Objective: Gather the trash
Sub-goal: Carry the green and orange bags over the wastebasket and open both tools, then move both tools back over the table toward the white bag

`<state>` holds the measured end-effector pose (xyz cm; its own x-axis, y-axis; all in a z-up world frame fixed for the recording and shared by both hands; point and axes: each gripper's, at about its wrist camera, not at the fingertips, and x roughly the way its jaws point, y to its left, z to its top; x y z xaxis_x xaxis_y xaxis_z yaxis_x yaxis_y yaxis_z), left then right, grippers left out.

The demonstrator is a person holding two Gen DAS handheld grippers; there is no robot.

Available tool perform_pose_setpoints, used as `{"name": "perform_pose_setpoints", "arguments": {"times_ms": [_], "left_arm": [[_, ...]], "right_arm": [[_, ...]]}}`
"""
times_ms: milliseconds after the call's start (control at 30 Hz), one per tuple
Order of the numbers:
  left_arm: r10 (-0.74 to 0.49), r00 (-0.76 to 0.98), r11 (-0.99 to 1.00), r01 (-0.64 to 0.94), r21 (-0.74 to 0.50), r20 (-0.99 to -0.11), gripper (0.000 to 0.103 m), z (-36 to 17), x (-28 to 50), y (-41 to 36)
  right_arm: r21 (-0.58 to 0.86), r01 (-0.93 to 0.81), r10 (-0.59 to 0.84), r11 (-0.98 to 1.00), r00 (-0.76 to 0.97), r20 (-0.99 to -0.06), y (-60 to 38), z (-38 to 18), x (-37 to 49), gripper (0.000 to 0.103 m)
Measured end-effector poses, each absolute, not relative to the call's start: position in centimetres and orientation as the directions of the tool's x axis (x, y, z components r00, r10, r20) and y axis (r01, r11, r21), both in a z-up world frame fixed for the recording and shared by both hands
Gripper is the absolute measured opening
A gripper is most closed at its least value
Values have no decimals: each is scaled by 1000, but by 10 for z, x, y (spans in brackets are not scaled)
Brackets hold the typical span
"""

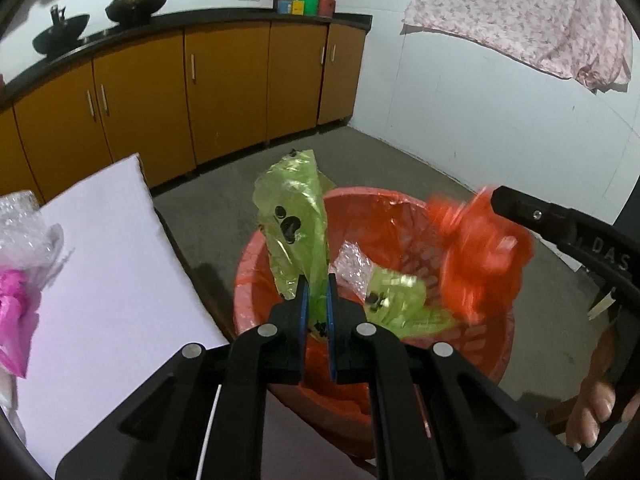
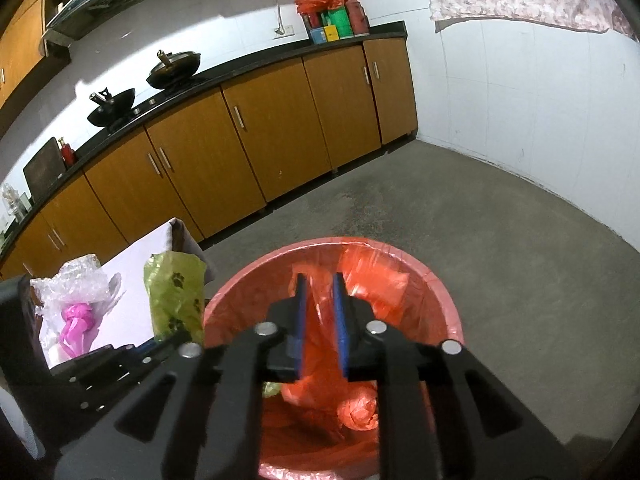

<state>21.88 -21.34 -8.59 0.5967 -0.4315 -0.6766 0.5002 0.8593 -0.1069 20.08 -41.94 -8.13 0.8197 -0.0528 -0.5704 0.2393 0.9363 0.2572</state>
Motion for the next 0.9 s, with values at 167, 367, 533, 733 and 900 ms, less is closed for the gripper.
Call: {"name": "perform_pose_setpoints", "arguments": {"times_ms": [167, 367, 533, 733, 900], "left_arm": [[-432, 584, 862, 492, -125, -687, 29, -91, 220, -207], [-418, 609, 880, 456, -134, -674, 36, -84, 218, -189], [-378, 663, 908, 402, -118, -646, 44, -79, 210, -164], [-278, 744, 949, 309, -56, -607, 51, -72, 199, -115], [-187, 786, 977, 209, -33, -589, 56, -71, 192, -67]], "right_arm": [[253, 252, -65, 934, 817, -573, -420, -84, 200, 32], [241, 257, -75, 936, 814, -576, -416, -84, 199, 35], [212, 235, -77, 948, 822, -565, -403, -78, 200, 39], [190, 182, -46, 965, 828, -559, -378, -74, 202, 42], [182, 132, -7, 974, 827, -562, -351, -75, 206, 46]]}}
